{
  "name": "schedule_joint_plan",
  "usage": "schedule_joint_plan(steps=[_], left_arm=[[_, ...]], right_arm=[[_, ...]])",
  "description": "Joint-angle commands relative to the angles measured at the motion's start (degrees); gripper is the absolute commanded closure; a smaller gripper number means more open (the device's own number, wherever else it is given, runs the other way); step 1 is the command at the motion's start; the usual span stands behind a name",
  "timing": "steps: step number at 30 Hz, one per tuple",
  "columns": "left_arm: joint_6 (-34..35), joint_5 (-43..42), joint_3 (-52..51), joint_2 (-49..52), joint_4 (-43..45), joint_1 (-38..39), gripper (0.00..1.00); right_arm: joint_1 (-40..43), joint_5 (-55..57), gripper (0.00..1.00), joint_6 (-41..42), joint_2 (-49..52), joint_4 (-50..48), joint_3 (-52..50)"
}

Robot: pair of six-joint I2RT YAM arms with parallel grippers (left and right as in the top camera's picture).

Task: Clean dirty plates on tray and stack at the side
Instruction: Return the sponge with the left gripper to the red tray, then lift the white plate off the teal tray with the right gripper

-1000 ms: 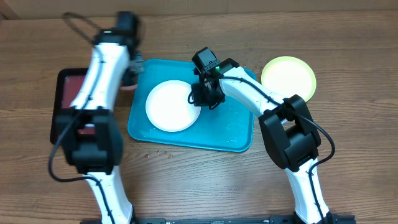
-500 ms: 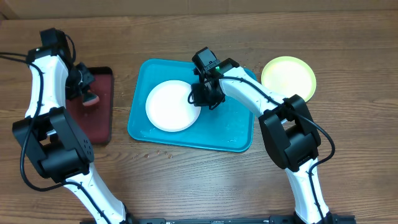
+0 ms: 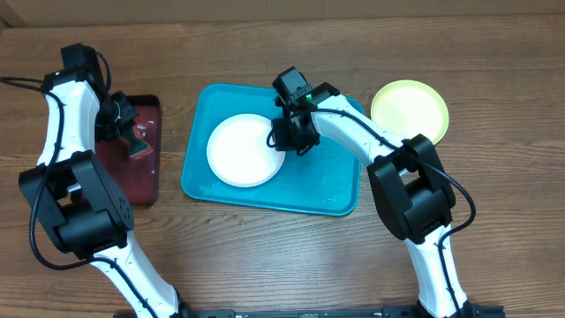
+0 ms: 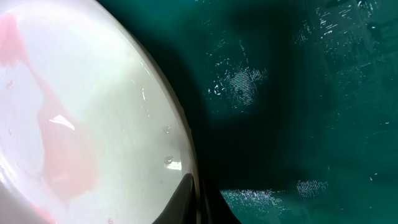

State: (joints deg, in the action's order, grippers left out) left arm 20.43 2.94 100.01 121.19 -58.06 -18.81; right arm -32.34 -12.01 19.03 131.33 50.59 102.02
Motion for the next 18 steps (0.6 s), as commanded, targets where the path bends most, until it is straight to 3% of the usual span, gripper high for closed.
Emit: schedule_joint_plan(steps=[1, 5, 8, 10, 11, 12, 13, 18], left_arm=[[-1.14, -0.92, 1.92, -0.02, -1.86, 0.00, 0.78], [-1.14, -0.92, 5.51, -0.90, -4.26, -0.02, 0.78], [-1.14, -0.90, 7.87, -1.20, -4.76, -0.02, 0.71], [-1.14, -0.90, 8.28, -1.20, -4.66, -0.02, 0.52], [-1.11, -0.92, 8.28, -1.20, -4.68, -0.02, 0.38], [-1.11, -0.92, 8.26, -1.20, -4.72, -0.02, 0.16], [-1.14, -0.90, 8.26, -1.20, -4.72, -0.02, 0.00], [-1.11, -0.92, 8.26, -1.20, -4.72, 0.04, 0.00]], right_arm=[[0.57, 3.39, 0.96, -1.01, 1.57, 0.70, -1.16], [0.59, 3.39, 0.96, -0.74, 1.29, 1.46, 0.76], [0.57, 3.54, 0.96, -0.79, 0.20, 3.63, 4.22], [0.57, 6.21, 0.96, -0.76, -1.01, 5.51, 6.75], [0.57, 9.27, 0.96, -0.76, -1.73, 6.93, 8.33], [0.44, 11.43, 0.96, -0.76, -2.25, 7.93, 9.31], [-0.17, 18.97, 0.96, -0.76, -3.76, 11.37, 12.57], [-2.47, 38.18, 0.96, -0.90, -7.13, 19.37, 20.26]])
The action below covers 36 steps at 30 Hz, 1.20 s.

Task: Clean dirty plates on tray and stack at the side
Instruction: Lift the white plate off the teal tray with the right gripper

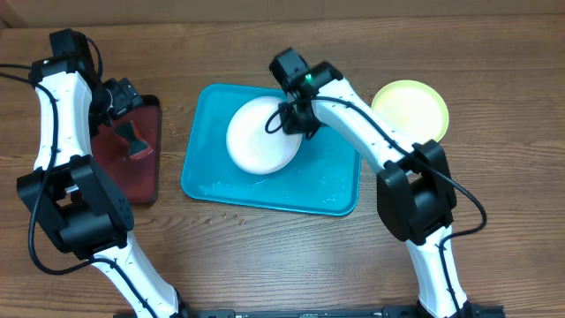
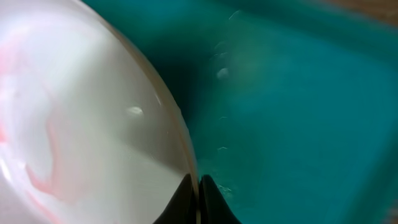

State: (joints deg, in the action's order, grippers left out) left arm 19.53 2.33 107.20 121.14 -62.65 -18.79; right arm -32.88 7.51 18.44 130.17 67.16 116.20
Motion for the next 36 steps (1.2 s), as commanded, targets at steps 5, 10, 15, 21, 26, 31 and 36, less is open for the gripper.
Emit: schedule_joint_plan(steps=[5, 10, 15, 21, 26, 31, 36], left_arm=[[-0.22, -0.31, 1.07, -1.16, -0.11, 0.04, 0.00], [-0.24, -0.31, 1.07, -1.16, -0.11, 0.04, 0.00], [-0.24, -0.31, 1.07, -1.16, -0.11, 0.04, 0.00], [-0.24, -0.31, 1.07, -1.16, -0.11, 0.04, 0.00], [-0.24, -0.31, 1.07, -1.16, -0.11, 0.04, 0.00], [-0.22, -0.31, 1.07, -1.16, -0.11, 0.04, 0.00], [-0.24, -0.31, 1.07, -1.16, -0.11, 0.04, 0.00]], right_arm=[[-4.46, 33.40, 0.96, -2.95, -7.39, 7.85, 11.04], [-6.91, 42.99, 0.96, -10.78, -7.39, 9.90, 12.13], [-9.11, 52.35, 0.96, -12.96, -7.39, 9.90, 12.13], [-12.26, 61.79, 0.96, -15.26, -7.39, 9.86, 12.13], [-14.58, 65.59, 0.96, -22.62, -7.39, 9.27, 12.13], [-16.39, 71.30, 0.96, -23.43, -7.39, 8.81, 12.13], [-17.70, 70.18, 0.96, -22.51, -7.39, 8.72, 12.13]])
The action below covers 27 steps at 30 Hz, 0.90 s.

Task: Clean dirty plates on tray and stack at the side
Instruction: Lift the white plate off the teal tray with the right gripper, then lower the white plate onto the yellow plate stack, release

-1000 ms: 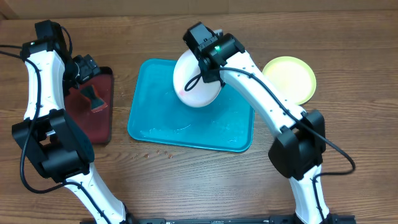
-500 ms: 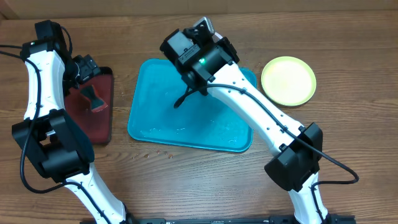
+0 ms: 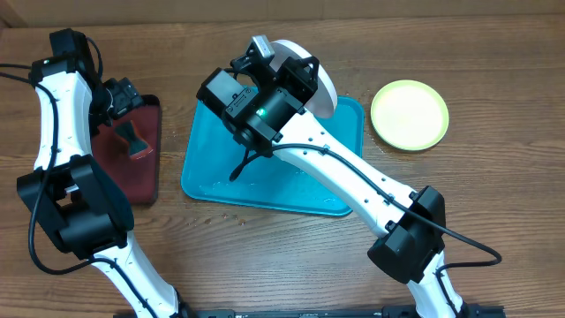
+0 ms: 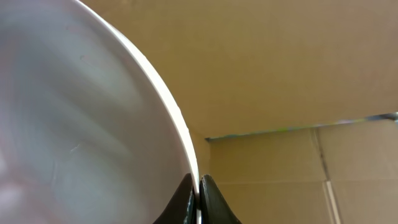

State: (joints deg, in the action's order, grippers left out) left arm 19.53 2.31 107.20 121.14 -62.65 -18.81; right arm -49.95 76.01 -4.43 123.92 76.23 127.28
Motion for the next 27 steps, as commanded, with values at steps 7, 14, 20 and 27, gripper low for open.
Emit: schedule_joint_plan(steps=[7, 14, 20, 27], left_arm=[[-0.24, -0.28, 1.07, -1.16, -0.11, 0.07, 0.00], [-0.22, -0.28, 1.07, -1.16, -0.11, 0.07, 0.00], [-0.24, -0.28, 1.07, -1.16, -0.11, 0.07, 0.00], [-0.24, -0.28, 1.07, -1.16, -0.11, 0.07, 0.00]], right_arm=[[7.08, -40.48, 0.96, 4.81, -0.46, -3.89, -1.05], [24.35, -59.71, 0.96, 13.90, -1.55, -1.16, -0.72], [42.80, -86.03, 0.96, 13.86, -1.44, 2.60, -1.64], [58.47, -85.11, 0.96, 13.64, -1.44, 5.33, -8.46]])
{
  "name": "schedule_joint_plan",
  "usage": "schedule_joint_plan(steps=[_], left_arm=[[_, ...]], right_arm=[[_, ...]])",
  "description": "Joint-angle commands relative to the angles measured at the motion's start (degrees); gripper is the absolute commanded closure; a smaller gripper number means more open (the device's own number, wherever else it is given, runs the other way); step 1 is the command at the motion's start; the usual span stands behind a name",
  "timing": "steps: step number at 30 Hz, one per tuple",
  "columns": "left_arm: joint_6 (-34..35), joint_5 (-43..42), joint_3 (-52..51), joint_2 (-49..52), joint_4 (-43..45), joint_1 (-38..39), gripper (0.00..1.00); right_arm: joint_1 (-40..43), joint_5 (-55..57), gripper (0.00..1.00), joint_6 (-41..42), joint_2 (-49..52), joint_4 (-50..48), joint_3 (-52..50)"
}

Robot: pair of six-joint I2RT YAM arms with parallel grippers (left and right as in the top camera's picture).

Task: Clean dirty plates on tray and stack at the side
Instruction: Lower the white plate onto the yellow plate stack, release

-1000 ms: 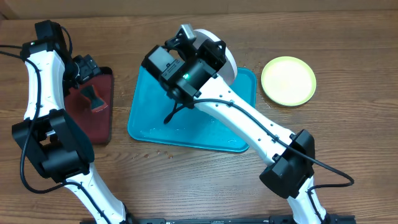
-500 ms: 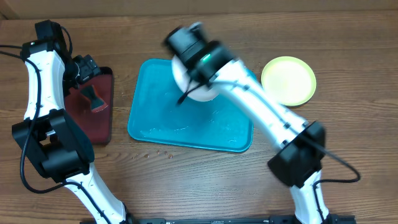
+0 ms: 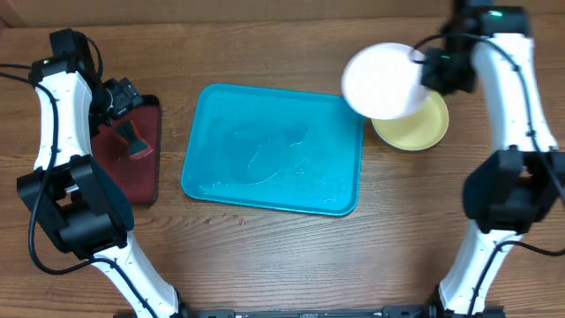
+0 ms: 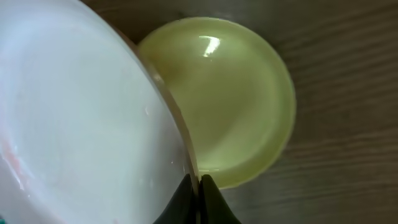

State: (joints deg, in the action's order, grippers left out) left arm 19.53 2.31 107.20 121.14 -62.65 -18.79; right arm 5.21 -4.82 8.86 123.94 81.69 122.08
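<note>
A white plate (image 3: 380,81) hangs above the table at the right, partly over a yellow-green plate (image 3: 422,129) that lies on the wood. My right gripper (image 3: 423,62) is shut on the white plate's right rim. In the right wrist view its fingertips (image 4: 199,190) pinch the rim of the white plate (image 4: 81,124), with the yellow-green plate (image 4: 236,93) below and beyond. The teal tray (image 3: 265,168) holds no plate, only wet streaks. My left gripper (image 3: 122,95) hovers over the dark red mat at the far left; its jaws are too small to read.
A dark red mat (image 3: 132,181) with a small dark cleaning tool (image 3: 132,141) on it lies left of the teal tray. A few crumbs dot the wood in front of the tray. The left arm stands along the table's left edge.
My right gripper, still shut on the white plate, has moved from above the tray's back edge to the right, over the yellow-green plate. The left arm has not moved.
My right gripper first pinched the rim of the white plate lying in the teal tray. Then the plate was raised and shifted right in the tray, later held tilted high over the tray's back edge. Now it hangs over the yellow-green plate. The left gripper rose from the mat early on.
</note>
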Motion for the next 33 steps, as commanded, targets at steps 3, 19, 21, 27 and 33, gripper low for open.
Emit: schedule_joint_plan(steps=[3, 19, 21, 27, 33], left_arm=[[-0.24, -0.28, 1.07, -1.16, -0.11, 0.04, 0.00], [-0.24, -0.28, 1.07, -1.16, -0.11, 0.04, 0.00], [-0.24, -0.28, 1.07, -1.16, -0.11, 0.04, 0.00], [-0.24, -0.28, 1.07, -1.16, -0.11, 0.04, 0.00], [-0.24, -0.28, 1.07, -1.16, -0.11, 0.04, 0.00]], right_arm=[[7.10, -4.28, 0.96, 0.35, -1.46, -2.51, -7.63], [8.72, -5.90, 0.48, 0.35, -1.40, -10.88, -17.00], [8.26, -7.37, 0.36, 0.35, -1.42, -10.47, -17.00], [7.87, -9.44, 0.24, 0.31, -4.83, -6.86, -16.96], [7.63, -9.44, 0.23, -0.09, -15.17, -1.51, -16.96]])
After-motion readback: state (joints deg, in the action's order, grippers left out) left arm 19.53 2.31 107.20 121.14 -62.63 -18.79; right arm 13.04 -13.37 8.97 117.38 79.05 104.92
